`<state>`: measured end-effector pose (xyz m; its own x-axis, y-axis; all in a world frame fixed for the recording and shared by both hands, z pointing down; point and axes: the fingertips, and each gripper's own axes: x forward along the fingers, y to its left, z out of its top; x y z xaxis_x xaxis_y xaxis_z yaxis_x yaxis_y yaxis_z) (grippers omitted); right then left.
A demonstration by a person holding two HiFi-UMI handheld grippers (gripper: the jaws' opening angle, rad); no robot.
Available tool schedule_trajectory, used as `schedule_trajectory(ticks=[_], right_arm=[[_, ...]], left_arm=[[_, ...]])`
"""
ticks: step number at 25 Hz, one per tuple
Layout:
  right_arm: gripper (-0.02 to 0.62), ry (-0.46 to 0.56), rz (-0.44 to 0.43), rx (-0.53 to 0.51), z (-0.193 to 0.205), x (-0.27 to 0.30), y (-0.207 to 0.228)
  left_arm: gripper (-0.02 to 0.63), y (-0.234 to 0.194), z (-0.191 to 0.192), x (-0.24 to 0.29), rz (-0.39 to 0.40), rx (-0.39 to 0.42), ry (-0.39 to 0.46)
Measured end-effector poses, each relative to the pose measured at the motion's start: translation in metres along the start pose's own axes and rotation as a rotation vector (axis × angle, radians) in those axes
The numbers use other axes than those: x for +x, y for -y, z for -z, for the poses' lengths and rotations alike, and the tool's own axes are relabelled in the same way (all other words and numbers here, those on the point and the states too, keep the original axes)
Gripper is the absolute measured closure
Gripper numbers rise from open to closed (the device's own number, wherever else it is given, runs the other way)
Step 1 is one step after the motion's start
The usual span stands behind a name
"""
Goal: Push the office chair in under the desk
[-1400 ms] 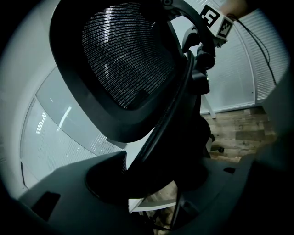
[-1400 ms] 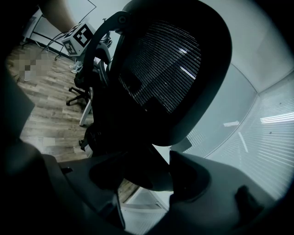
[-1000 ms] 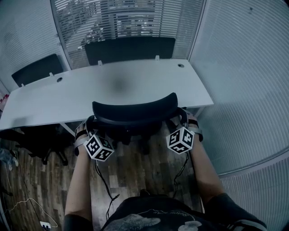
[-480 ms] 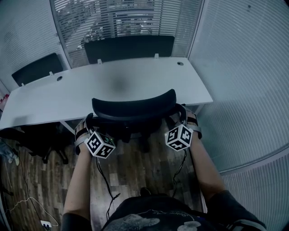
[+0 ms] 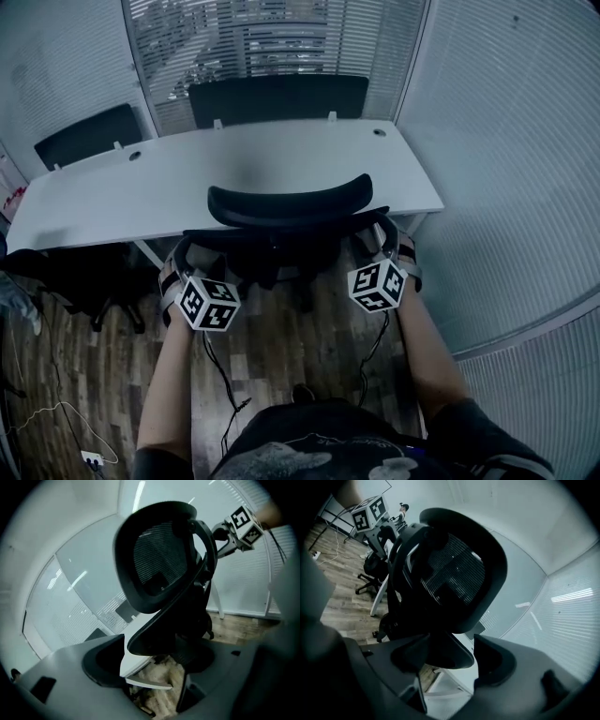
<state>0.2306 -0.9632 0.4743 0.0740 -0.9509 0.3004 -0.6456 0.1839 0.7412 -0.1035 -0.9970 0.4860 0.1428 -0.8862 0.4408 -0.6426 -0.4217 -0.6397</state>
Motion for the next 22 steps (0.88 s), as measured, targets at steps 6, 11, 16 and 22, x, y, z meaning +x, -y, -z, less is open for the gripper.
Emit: schedule_trajectory(ticks=[6,11,16,22], right_arm=[[0.309,0.042,-0.021,0.148,-0.018,-0.052,-0.009],[0.470,0.106,0.103,0.295,-0.040,-0.109,0.009],[0.548,0.123,0.102,0.349,-0.064,-0.160,-0.007],[0.569,0.115,0.081,0.387,-0.078,-0.216,-0.045]], left_arm=[[0.286,0.000,-0.006,-0.054,0.052,-0.158,0.085],[0.474,-0.015,-0.012,-0.110,-0.062,-0.197,0.194],[0.557,-0.019,0.001,-0.166,-0.085,-0.256,0.249],[0.582,-0.011,0.033,-0.225,-0.042,-0.341,0.281]])
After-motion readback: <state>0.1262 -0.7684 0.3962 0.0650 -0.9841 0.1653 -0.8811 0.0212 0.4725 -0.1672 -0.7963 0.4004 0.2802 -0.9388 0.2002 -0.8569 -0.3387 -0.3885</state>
